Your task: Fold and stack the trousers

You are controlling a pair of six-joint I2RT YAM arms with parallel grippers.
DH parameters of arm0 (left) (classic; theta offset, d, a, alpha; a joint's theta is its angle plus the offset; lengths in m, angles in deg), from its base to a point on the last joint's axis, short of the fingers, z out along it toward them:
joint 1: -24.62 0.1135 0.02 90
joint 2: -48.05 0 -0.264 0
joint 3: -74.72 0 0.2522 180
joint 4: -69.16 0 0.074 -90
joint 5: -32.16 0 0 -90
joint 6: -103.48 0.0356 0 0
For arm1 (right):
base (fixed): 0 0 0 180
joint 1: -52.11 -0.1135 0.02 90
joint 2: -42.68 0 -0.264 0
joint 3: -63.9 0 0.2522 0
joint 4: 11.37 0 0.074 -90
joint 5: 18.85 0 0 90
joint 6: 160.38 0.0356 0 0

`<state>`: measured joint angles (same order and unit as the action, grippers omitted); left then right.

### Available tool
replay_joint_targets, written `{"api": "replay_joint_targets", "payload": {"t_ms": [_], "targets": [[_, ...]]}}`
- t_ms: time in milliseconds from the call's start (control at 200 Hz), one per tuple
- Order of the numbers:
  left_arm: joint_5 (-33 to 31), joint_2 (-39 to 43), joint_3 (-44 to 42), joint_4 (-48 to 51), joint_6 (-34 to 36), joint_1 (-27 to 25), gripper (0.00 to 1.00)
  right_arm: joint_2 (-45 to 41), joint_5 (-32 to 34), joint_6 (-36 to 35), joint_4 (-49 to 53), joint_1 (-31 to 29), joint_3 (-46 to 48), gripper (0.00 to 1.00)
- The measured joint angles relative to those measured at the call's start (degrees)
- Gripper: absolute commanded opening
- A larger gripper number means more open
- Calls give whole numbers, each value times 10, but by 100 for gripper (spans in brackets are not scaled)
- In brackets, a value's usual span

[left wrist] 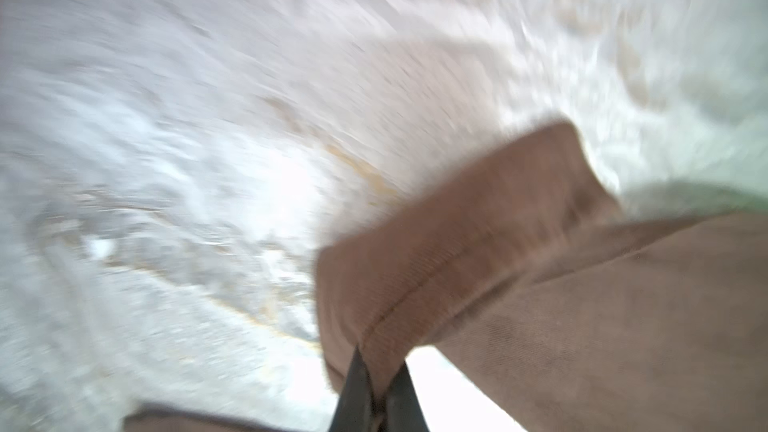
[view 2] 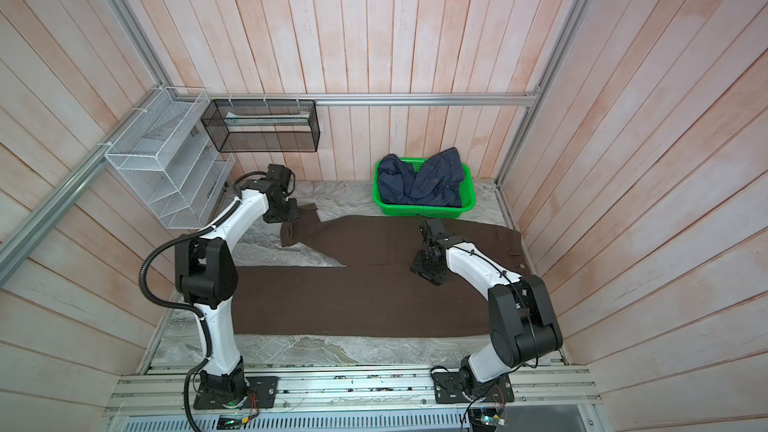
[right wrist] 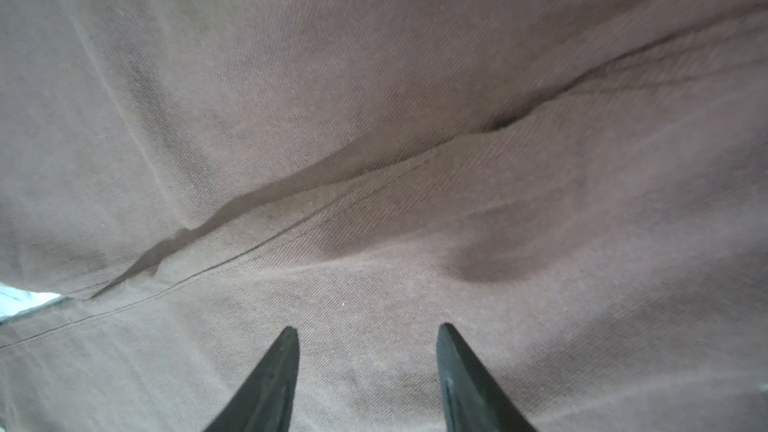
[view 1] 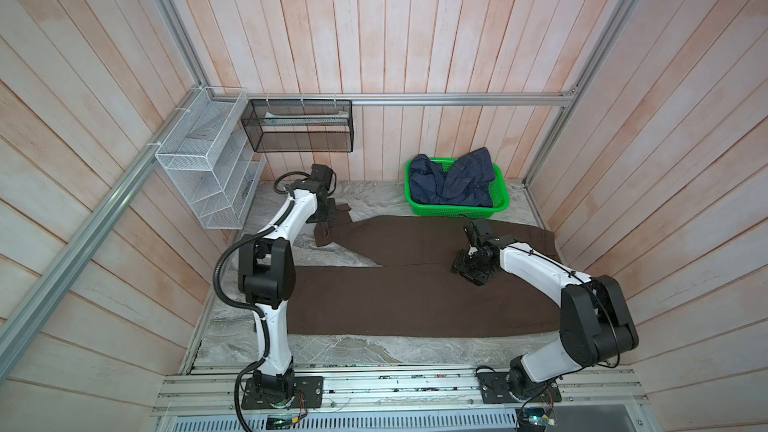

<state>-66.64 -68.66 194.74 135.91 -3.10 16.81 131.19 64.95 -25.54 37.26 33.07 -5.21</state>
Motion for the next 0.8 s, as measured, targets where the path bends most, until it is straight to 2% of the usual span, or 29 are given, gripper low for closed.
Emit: {"api": "replay_joint_targets", "payload": {"t_ms": [130,270,420,485,560,685,800], "targets": [[0,-10,58,15,0,43,0,5,-2,0,-4,0,0,54],[14,-64,126,38,0,56,0,7,-4,0,-4,0,-1,54],[75,-101,132,54,-11,72,0,7,-5,0,-3,0,-3,54],[120,-94,105,48,-21,85,0,7,-6,0,-3,0,-3,54],[186,-54,22,14,-39,103,0,7,-6,0,-4,0,-3,54],[307,58,-136,-46,-92,127,0,9,-8,0,-4,0,-4,54],[406,174,-234,-125,-162,126,0,12,-13,0,-8,-1,-8,54]]}}
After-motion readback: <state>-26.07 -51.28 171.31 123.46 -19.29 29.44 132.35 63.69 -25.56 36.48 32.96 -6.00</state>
